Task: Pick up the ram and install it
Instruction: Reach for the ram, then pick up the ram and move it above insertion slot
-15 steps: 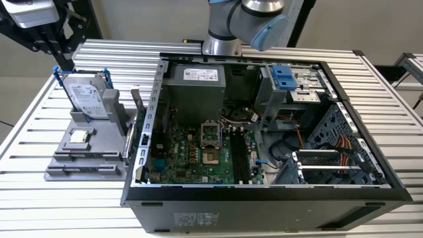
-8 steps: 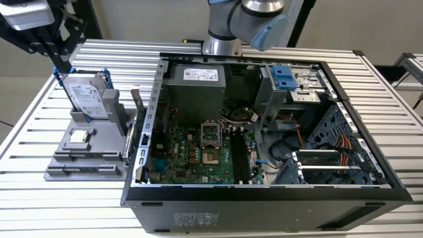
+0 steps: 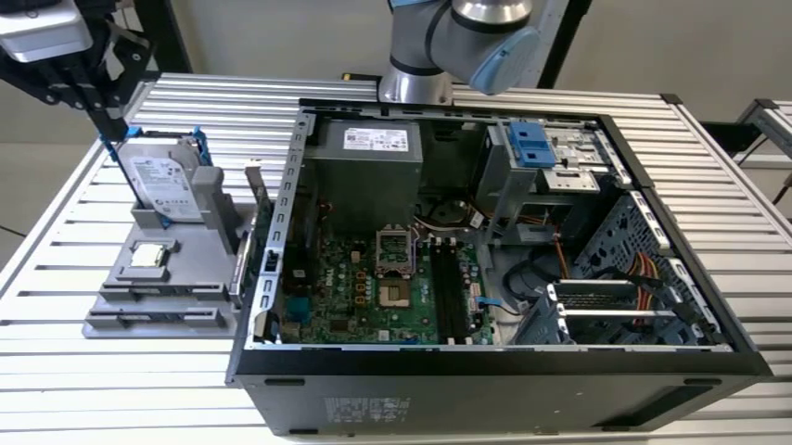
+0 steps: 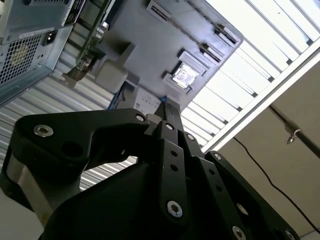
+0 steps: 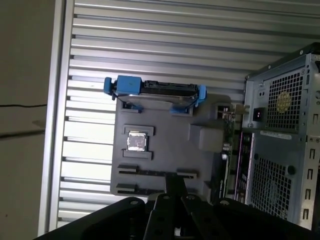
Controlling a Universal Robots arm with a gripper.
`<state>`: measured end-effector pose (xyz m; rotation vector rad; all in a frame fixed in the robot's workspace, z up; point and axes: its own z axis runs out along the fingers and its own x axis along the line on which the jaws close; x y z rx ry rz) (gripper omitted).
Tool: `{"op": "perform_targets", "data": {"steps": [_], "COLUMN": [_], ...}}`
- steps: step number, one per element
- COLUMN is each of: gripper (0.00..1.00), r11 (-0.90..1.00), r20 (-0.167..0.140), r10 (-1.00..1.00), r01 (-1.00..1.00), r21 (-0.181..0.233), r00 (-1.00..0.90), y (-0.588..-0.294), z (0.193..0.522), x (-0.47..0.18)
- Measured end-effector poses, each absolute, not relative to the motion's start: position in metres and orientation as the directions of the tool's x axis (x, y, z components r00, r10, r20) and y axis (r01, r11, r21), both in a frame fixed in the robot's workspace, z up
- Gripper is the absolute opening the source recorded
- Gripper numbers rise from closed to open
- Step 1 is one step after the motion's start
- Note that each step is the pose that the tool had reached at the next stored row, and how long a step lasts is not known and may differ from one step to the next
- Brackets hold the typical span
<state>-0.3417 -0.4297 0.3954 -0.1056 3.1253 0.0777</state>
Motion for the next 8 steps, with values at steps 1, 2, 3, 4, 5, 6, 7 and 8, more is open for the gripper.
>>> {"op": "perform_targets", "data": {"steps": [1, 2, 3, 4, 5, 6, 7, 8], "gripper": [0.0, 0.0, 0.0, 0.0, 0.0, 0.0, 0.0, 0.0], "r11": [0.996, 0.996, 0.996, 0.996, 0.996, 0.996, 0.996, 0.996], "r20": [-0.015, -0.015, -0.015, -0.015, -0.015, -0.015, -0.015, -0.015], "r10": [-0.067, -0.067, -0.067, -0.067, -0.067, -0.067, -0.067, -0.067], "r01": [-0.068, -0.068, -0.068, -0.068, -0.068, -0.068, -0.068, -0.068], "r21": [0.049, 0.049, 0.049, 0.049, 0.049, 0.049, 0.049, 0.049], "r00": [-0.998, -0.998, -0.998, -0.998, -0.998, -0.998, -0.998, -0.998], "y": [-0.4304, -0.4311, -0.4318, -0.4326, -0.4334, -0.4341, -0.4347, -0.4353], "z": [0.3954, 0.3954, 0.3953, 0.3953, 0.3952, 0.3952, 0.3951, 0.3951], "x": [-0.3421, -0.3425, -0.3429, -0.3433, -0.3436, -0.344, -0.3444, -0.3447]}}
